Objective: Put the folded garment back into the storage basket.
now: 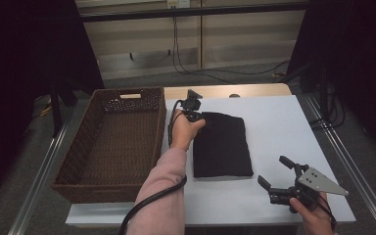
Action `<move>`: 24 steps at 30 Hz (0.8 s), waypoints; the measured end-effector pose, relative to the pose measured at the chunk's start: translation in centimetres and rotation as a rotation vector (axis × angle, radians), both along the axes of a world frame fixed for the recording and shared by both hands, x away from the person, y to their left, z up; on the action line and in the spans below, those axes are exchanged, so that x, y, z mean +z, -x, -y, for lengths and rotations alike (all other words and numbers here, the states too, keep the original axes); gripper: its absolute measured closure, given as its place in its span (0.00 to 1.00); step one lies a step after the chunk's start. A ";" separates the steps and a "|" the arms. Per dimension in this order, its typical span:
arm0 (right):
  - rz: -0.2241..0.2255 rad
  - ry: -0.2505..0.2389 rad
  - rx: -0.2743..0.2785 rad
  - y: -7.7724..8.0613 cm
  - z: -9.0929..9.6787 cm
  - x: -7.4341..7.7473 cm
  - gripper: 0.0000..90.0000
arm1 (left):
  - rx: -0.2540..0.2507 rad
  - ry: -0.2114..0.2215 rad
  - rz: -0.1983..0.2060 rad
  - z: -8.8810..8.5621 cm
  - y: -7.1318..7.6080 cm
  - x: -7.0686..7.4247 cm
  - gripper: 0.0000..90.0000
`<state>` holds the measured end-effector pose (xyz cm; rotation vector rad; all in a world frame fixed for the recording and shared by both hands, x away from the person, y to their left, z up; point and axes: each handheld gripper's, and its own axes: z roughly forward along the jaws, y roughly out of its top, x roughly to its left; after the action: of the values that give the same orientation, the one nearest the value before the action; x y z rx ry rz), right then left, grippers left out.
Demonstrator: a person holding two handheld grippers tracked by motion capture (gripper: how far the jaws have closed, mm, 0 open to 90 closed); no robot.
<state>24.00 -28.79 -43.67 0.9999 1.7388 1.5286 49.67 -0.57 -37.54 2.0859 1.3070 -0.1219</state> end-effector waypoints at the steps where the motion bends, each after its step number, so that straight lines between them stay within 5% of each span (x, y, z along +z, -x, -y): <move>1: -0.002 0.004 -0.004 0.0 0.0 0.0 0.02 | 0.010 0.001 0.005 0.0 0.1 0.4 0.88; 24: 0.001 0.003 -0.003 0.0 0.0 0.0 0.02 | 0.000 -0.005 -0.017 -2.1 0.6 7.1 0.88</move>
<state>23.95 -28.77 -43.64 0.9998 1.7378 1.5236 49.09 1.58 -30.43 2.0933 1.3181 -0.1369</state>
